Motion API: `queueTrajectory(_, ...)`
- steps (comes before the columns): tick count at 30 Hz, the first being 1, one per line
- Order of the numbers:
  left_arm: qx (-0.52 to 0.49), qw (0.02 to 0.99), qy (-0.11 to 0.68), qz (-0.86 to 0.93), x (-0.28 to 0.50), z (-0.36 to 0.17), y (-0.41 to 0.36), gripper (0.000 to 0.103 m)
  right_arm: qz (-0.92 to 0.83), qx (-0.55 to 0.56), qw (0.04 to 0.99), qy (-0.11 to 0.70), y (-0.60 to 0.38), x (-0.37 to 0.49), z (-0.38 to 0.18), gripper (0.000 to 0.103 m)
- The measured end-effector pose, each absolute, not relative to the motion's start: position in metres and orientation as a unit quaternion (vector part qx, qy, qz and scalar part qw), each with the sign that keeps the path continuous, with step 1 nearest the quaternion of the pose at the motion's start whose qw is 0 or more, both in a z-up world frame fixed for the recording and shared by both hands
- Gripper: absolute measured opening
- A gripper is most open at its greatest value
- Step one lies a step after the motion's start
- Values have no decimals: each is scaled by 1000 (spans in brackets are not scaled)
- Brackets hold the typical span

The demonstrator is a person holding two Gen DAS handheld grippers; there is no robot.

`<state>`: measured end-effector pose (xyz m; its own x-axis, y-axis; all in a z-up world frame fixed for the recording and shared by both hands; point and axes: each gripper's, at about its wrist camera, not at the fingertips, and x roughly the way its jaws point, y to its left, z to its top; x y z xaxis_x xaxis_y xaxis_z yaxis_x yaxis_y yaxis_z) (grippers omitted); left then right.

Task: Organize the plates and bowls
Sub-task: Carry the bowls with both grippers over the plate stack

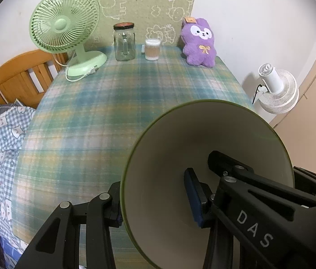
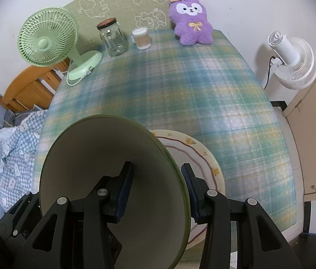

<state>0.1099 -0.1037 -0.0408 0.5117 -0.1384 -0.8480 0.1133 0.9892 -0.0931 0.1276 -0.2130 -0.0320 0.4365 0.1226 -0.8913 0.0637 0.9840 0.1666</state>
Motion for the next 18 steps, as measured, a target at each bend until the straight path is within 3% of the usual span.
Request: queueTrajectory(18,-34,859,509,-43,119,-80,-123,45,38,72,828,555,-232,144,-76,47)
